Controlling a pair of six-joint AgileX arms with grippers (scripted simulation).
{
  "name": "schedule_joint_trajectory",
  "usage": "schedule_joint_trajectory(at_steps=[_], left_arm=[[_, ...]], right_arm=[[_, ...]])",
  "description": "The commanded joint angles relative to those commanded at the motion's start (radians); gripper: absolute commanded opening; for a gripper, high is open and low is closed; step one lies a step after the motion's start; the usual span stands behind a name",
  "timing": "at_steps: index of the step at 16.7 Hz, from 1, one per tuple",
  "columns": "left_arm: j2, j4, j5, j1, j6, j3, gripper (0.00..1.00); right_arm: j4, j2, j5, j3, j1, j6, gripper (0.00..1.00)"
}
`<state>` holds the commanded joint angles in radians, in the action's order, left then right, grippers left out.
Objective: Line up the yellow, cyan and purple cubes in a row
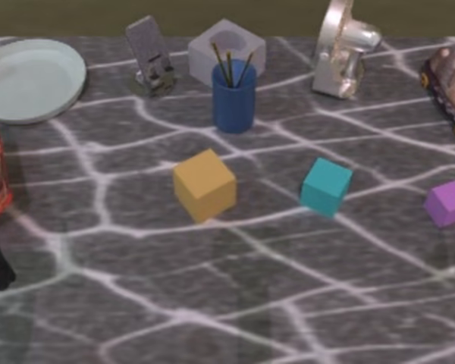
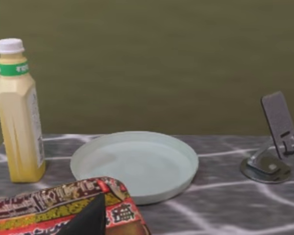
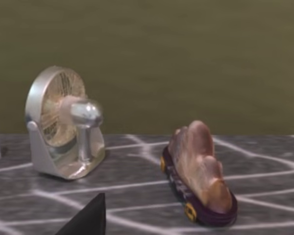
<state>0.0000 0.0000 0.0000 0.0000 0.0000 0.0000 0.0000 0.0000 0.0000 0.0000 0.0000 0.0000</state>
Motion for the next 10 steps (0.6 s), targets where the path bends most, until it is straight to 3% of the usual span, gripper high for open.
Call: schedule_joint_trajectory(at_steps=[5, 10], left_arm=[[0.000, 0.000, 0.000, 0.000, 0.000, 0.000, 1.00], [0.000, 0.000, 0.000, 0.000, 0.000, 0.000, 1.00]], right_arm=[[-0.040, 0.061, 0.003, 0.061, 0.001, -0.009, 1.00], [-0.220, 0.376, 0.002, 0.332, 0.016, -0.055, 1.00]])
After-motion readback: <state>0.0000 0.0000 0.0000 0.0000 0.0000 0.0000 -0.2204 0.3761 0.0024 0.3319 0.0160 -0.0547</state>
